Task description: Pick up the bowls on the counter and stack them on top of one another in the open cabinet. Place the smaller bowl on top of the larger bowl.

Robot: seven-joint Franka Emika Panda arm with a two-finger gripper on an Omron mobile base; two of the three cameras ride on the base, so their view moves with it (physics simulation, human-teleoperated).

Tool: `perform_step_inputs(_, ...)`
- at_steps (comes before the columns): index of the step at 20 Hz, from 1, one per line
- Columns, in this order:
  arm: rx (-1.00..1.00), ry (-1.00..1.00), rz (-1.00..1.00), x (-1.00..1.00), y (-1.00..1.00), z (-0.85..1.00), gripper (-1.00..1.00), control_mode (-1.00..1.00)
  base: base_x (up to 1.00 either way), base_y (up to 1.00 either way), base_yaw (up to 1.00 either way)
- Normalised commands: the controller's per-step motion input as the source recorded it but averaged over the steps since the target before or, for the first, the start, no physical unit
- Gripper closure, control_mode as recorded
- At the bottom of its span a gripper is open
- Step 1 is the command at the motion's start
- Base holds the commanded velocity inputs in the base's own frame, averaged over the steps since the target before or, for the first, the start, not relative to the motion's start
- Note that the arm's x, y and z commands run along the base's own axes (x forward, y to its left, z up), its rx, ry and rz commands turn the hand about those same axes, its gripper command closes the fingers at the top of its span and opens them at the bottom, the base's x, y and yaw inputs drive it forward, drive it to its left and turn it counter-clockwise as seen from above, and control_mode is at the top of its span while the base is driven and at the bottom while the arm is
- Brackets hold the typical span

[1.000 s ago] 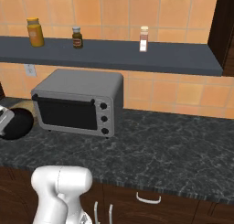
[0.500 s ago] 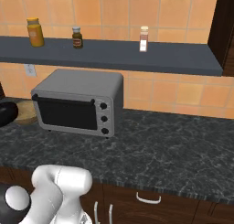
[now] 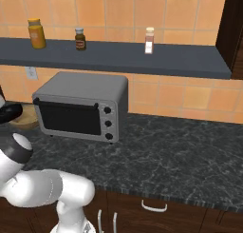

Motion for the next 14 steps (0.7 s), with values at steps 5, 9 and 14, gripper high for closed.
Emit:
perform_step_inputs(5,-0.04,-0.01,0.04,0.23,0.15,-0.41,1.0,-1.0,0.0,0.0,0.0)
perform_step_inputs(9,0.0,-0.06,0.04,0.15,0.35,-0.44,1.0,-1.0,0.0,0.0,0.0)
perform_step_inputs(14,0.0,-0.07,0.06,0.24,0.18,-0.29,1.0,-1.0,0.0,0.0,0.0)
